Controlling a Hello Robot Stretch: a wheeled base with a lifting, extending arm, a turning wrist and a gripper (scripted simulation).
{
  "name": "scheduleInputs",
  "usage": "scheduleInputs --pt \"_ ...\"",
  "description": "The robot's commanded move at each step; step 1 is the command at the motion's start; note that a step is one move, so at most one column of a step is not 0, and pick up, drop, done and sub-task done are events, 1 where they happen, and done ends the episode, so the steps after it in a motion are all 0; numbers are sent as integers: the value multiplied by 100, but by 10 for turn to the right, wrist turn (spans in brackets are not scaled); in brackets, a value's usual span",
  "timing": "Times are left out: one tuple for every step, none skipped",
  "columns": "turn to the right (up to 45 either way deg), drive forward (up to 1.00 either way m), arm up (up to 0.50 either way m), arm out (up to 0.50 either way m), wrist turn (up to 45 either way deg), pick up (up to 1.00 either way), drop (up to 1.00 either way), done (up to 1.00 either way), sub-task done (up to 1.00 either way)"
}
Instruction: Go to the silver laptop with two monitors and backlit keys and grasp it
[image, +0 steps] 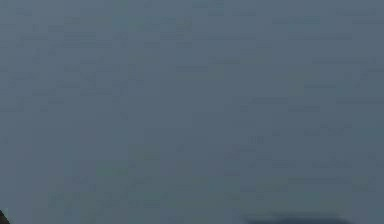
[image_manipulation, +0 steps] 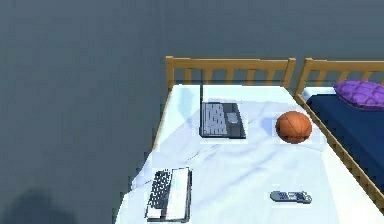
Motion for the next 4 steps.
scheduleInputs --pt "0 0 50 0 0 0 0 0 0" --pt "0 0 6 0 0 0 0 0 0" --pt "0 0 0 22 0 0 0 0 0" --pt "0 0 0 0 450 0 0 0 0"
